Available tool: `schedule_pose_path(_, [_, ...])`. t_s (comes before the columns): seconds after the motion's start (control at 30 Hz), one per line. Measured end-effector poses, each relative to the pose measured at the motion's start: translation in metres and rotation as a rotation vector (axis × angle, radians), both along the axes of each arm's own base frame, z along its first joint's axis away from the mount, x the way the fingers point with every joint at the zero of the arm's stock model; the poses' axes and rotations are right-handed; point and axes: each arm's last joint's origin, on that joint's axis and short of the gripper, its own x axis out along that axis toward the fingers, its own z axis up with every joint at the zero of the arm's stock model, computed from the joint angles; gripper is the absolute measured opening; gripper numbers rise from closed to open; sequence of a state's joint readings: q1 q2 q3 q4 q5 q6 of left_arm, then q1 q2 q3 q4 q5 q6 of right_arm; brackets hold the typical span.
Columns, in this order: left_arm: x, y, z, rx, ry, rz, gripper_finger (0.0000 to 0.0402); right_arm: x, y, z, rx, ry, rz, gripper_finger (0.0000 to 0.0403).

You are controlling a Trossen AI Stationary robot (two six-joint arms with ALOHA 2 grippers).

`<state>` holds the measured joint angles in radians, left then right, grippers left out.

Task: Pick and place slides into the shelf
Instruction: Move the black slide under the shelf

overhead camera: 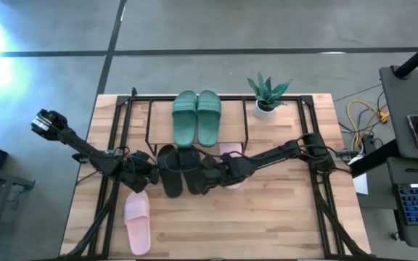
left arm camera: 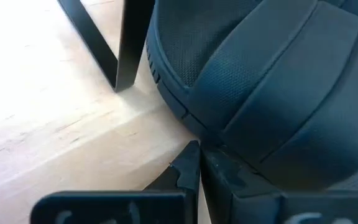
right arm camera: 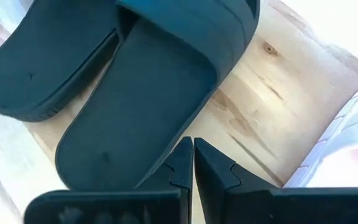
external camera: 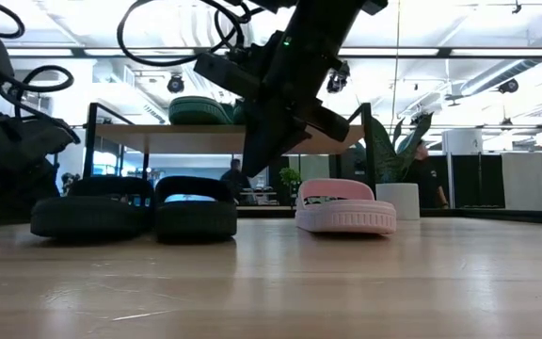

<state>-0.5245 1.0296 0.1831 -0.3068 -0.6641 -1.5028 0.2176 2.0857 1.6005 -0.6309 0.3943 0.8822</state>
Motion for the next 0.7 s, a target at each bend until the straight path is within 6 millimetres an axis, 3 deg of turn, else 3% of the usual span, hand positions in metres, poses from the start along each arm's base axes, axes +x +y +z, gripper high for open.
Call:
schedule_pose_path(0.17, [0.003,-0.005,0.009,-0.068,0.028,-0.11,0.0,-0.004,0.007,-0.001,0.023,0.014,-0.013,0.0009])
schedule_pose_path(0.47, [0.005,-0.01,0.047,-0.129,0.008,-0.272,0.0,-0.009,0.024,-0.002,0.056,0.009,-0.041,0.0009])
schedule_pose_path(0.7, [-0.01,-0.01,0.074,-0.175,0.111,-0.344,0.0,-0.014,0.012,-0.019,0.139,0.029,-0.191,0.0009])
